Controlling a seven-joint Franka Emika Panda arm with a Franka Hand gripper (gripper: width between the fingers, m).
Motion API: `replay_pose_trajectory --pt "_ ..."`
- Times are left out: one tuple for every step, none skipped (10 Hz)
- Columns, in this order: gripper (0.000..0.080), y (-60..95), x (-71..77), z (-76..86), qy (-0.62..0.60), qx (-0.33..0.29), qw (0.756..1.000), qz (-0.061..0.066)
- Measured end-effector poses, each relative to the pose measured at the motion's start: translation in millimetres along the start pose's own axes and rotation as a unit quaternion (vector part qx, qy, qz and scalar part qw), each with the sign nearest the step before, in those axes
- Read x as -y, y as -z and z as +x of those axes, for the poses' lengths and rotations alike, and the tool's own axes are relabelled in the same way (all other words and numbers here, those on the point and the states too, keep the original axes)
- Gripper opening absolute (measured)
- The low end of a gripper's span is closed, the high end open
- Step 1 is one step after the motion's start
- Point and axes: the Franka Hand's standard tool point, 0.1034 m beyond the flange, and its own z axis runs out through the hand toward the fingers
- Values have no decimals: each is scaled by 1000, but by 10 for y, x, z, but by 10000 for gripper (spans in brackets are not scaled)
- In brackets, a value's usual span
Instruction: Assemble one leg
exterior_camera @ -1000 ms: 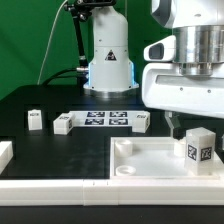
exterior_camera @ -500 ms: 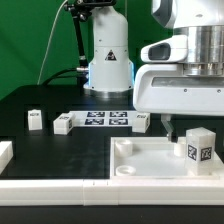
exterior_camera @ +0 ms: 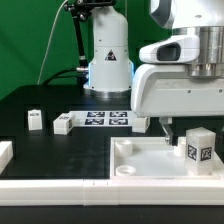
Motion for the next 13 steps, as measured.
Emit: replay_pose_trajectory --pt "649 0 -2 0 13 0 1000 -2" --pt "649 -1 -7 0 16 0 1000 -2" --pt "526 -2 -7 -1 15 0 1000 -2" --pt "392 -2 -7 -1 13 0 1000 -2" --pt "392 -5 -5 -3 -1 0 1000 -2" --pt "291 -6 -6 -4 -16 0 1000 -2" --pt "291 -6 -3 -4 -56 0 998 -1" --pt "291 -7 -1 -5 -92 0 996 -1" --pt "291 -7 12 -5 -149 1 989 0" --pt "291 -6 27 -5 -189 1 982 1" --pt "291 -7 48 -6 -254 2 967 5" --pt "291 -10 53 -12 -307 3 952 7" --pt "291 -11 53 -13 -361 4 933 9"
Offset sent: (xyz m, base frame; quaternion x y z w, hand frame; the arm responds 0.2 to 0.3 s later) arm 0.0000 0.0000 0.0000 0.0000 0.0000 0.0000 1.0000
